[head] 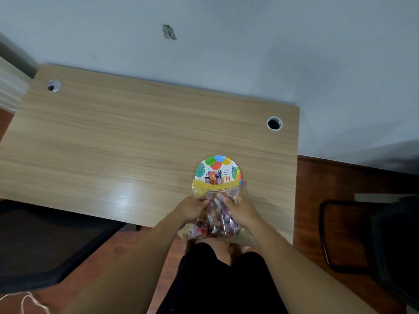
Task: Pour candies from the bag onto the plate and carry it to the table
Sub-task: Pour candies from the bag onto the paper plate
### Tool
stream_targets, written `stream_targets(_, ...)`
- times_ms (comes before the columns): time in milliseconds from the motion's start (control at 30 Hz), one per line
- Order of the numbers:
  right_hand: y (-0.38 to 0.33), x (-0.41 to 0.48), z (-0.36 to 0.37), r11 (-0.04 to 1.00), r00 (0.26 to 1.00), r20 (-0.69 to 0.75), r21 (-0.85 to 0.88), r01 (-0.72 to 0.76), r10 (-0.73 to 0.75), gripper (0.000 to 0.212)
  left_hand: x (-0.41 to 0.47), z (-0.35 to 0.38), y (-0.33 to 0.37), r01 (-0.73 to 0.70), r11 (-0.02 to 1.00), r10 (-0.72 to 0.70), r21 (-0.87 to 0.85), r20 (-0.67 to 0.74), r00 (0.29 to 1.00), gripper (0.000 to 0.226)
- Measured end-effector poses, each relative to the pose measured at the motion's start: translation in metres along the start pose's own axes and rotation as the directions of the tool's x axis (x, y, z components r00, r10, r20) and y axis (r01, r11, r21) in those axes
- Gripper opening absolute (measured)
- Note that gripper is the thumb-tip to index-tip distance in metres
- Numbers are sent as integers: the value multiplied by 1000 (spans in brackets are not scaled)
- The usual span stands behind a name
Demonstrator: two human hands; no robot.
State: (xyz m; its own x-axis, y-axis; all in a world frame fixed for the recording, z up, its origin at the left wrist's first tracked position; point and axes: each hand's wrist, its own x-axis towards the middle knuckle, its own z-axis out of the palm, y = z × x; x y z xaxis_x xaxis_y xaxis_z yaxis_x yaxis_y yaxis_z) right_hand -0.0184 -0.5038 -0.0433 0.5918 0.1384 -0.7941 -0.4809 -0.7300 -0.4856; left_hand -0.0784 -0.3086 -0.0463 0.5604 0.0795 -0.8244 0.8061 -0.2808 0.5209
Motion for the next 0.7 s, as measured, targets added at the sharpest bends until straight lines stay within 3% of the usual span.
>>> stream_targets(133,-2,-2,-3,1000,1000,9,-5,-7,7,32,3,0,-4,-7,1000,7,-9,-12,1000,28)
stream_targets(533,-5,-3,-9,1000,1000,-23,-9,-3,2,48,-6,-3,-2,28,983,-37,-181,-48,998,40)
stream_targets(633,-5,-2,-9,1000,1000,-13,6,-9,9,48,-6,-3,-1,47,981,-56,-189,-45,997,24)
stream_targets(700,-7,-5,-11,1000,1000,-15,2,-5,5,48,-4,-3,-1,53,982,-64,-182,-53,997,26)
